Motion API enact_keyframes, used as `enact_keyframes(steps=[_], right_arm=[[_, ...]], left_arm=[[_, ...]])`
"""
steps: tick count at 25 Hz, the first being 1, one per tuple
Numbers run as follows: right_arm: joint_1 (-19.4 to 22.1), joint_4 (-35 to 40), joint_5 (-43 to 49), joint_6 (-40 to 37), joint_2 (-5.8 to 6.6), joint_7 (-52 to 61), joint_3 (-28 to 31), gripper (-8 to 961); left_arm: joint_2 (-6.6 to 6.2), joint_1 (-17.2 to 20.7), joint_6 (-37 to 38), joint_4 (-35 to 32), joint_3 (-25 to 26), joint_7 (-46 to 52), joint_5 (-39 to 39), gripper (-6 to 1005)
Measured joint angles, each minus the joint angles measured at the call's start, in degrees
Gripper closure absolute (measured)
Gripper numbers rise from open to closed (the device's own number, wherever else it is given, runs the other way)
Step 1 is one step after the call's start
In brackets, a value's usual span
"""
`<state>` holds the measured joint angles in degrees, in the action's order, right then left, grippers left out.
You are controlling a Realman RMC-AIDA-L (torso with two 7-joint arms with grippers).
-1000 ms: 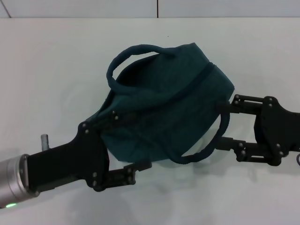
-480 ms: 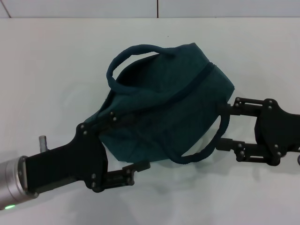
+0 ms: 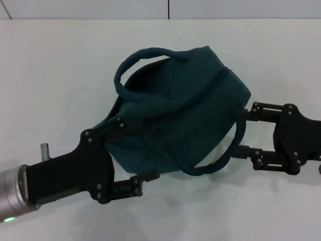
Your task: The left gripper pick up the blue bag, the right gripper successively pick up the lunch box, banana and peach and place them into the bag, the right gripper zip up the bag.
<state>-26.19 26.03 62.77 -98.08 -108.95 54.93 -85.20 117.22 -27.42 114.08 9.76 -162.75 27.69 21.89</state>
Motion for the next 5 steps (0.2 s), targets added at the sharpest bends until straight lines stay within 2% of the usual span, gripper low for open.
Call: enact_keyframes(steps=[5], right_arm=[[0.0,0.0,0.0,0.1,0.05,0.0,0.2,290]], left_arm=[[0.00,0.0,0.0,0.0,0.1,0.0,0.0,169]])
